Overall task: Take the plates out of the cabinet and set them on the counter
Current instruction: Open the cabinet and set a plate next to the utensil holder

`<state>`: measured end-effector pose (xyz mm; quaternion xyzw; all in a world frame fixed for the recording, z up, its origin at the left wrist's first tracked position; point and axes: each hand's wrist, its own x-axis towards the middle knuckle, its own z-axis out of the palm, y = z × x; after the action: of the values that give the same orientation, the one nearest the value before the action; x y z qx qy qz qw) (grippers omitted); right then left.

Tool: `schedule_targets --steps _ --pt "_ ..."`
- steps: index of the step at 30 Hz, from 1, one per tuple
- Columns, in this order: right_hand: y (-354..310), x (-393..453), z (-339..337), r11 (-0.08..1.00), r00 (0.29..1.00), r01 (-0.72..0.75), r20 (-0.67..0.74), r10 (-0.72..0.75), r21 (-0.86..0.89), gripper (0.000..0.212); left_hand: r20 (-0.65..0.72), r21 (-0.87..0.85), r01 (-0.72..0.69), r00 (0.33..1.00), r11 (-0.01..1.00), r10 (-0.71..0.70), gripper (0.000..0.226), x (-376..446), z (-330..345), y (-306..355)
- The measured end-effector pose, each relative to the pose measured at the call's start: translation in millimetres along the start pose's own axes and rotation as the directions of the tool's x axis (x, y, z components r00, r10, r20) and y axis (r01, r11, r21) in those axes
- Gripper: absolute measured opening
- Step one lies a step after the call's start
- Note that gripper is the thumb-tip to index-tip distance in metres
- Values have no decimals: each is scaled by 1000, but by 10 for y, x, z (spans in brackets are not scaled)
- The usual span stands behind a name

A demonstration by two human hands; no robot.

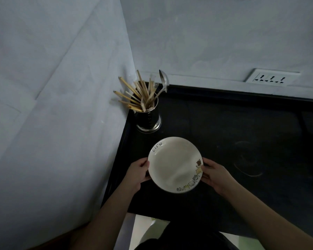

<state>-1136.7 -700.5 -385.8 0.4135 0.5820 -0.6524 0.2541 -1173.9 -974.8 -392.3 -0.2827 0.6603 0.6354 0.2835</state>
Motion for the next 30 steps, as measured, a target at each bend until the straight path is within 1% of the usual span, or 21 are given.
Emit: schedule_targets --steps 4,9,12,14,17,20,22,24,25,26,28,30 --pt "-1 -16 14 1000 1000 0 -11 0 -9 29 -9 17 -13 1000 1000 13 26 -1 -14 -24" --pt "-11 -93 61 1000 999 15 -47 -16 -28 37 -51 52 -81 995 995 84 23 -16 -12 -47" --pt "-28 -167 81 1000 998 9 -61 -9 -6 42 -129 80 -115 984 990 125 13 -40 11 -61" --pt "-49 -223 79 1000 997 5 -81 -5 -4 35 -194 100 -119 971 988 137 11 -71 18 -60" --pt "-90 -320 3 998 989 10 -149 -18 -54 24 -251 233 -135 948 963 194 14 -143 3 -50" --pt "-125 -455 -124 991 990 71 -112 -84 -115 24 -260 342 -208 916 916 305 12 -281 -2 -36" --pt "-159 -552 -185 982 989 114 -75 -126 -151 24 -224 443 -268 891 856 395 13 -397 8 -28" --pt "-182 -635 -201 964 984 160 -43 -173 -211 24 -154 547 -322 868 772 471 23 -526 27 -39" --pt "-181 -664 -198 942 977 198 -27 -213 -271 24 -111 606 -344 856 717 505 28 -595 45 -48" --pt "-164 -686 -194 897 961 254 -8 -275 -361 25 -66 667 -358 845 654 531 32 -666 71 -56" --pt "-106 -742 -189 733 904 380 58 -424 -564 28 33 781 -372 827 502 562 37 -806 134 -75" --pt "-33 -788 -215 564 834 480 151 -530 -672 35 136 892 -358 793 275 594 43 -938 176 -113"
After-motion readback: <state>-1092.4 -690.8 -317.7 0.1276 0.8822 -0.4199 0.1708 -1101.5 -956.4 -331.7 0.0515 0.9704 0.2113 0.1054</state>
